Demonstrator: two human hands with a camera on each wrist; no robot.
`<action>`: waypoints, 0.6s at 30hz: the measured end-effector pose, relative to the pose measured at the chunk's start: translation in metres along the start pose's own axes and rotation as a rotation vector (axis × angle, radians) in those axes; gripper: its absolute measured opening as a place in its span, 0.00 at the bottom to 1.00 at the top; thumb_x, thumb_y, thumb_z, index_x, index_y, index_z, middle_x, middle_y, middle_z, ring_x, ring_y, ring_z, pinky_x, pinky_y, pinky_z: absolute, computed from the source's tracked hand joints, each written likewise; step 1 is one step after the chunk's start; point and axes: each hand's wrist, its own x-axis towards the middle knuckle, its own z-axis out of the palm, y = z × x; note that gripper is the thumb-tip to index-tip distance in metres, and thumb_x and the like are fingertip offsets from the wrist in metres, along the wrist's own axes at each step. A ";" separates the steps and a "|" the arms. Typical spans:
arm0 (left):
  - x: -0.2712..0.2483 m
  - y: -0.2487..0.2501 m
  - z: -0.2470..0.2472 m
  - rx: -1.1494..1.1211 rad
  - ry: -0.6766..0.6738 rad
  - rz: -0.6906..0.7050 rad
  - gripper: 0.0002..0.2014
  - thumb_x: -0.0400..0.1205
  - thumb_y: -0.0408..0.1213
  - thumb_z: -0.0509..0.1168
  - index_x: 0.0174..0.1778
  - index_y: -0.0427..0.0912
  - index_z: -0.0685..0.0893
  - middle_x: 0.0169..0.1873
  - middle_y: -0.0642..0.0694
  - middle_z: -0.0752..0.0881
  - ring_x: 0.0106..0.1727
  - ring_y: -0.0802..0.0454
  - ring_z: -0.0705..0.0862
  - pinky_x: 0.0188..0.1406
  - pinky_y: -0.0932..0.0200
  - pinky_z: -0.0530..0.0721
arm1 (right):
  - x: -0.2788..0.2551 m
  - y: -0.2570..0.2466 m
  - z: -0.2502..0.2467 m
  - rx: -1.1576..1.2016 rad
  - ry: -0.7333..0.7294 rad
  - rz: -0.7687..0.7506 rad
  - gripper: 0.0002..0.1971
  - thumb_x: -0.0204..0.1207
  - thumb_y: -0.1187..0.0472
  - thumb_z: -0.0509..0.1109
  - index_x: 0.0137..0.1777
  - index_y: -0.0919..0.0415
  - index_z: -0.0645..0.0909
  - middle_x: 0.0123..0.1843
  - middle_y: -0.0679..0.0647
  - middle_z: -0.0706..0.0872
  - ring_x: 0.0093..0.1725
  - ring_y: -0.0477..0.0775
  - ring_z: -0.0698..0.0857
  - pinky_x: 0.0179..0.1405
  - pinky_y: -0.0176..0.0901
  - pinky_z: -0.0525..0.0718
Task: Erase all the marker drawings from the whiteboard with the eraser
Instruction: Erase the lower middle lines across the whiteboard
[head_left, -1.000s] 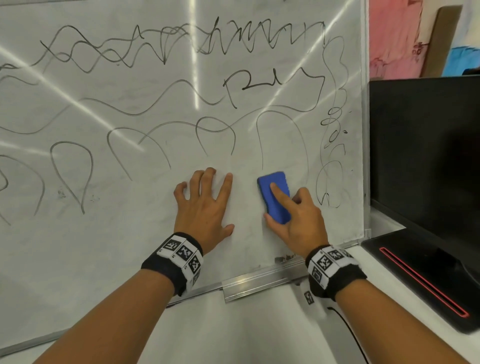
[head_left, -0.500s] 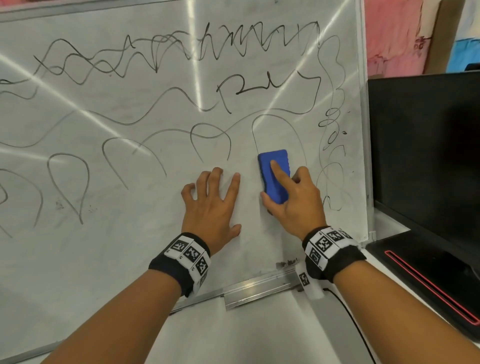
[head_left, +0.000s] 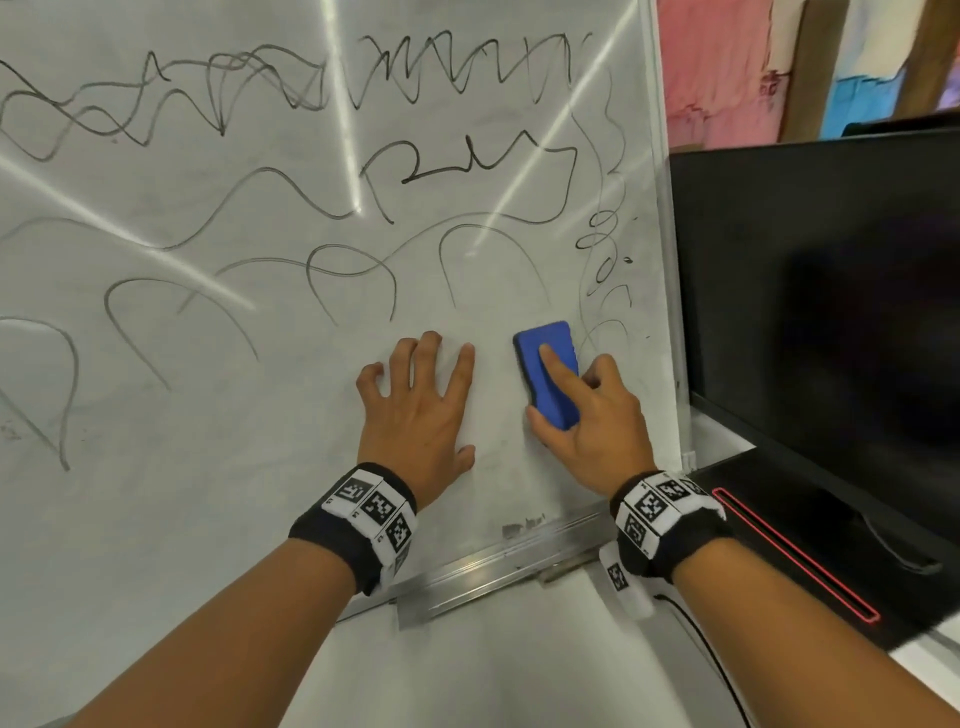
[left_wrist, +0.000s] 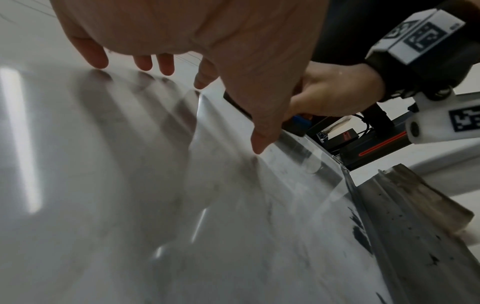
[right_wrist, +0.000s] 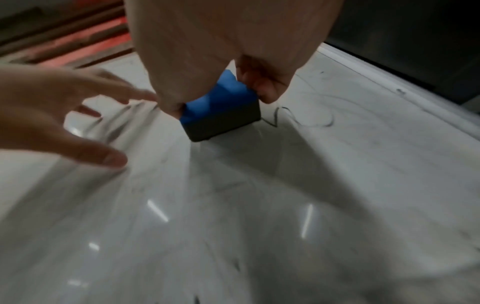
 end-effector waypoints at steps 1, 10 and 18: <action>0.000 0.003 0.001 -0.005 0.005 0.008 0.55 0.64 0.64 0.76 0.84 0.48 0.61 0.78 0.35 0.59 0.78 0.33 0.61 0.66 0.30 0.67 | -0.009 0.005 0.000 -0.004 -0.035 -0.010 0.37 0.74 0.39 0.72 0.83 0.41 0.67 0.48 0.50 0.67 0.35 0.50 0.74 0.34 0.48 0.86; 0.009 0.024 0.002 0.019 -0.030 0.056 0.54 0.67 0.63 0.75 0.86 0.48 0.57 0.80 0.34 0.56 0.80 0.32 0.58 0.68 0.29 0.64 | 0.005 0.021 -0.023 -0.055 -0.022 0.100 0.39 0.74 0.37 0.71 0.84 0.46 0.66 0.49 0.50 0.70 0.38 0.51 0.77 0.37 0.47 0.84; 0.011 0.044 0.009 0.009 -0.045 0.068 0.55 0.66 0.56 0.77 0.86 0.48 0.56 0.80 0.34 0.54 0.80 0.32 0.56 0.69 0.29 0.63 | -0.030 0.033 -0.018 -0.099 -0.198 0.173 0.38 0.73 0.37 0.71 0.81 0.39 0.59 0.52 0.49 0.73 0.41 0.53 0.80 0.40 0.53 0.88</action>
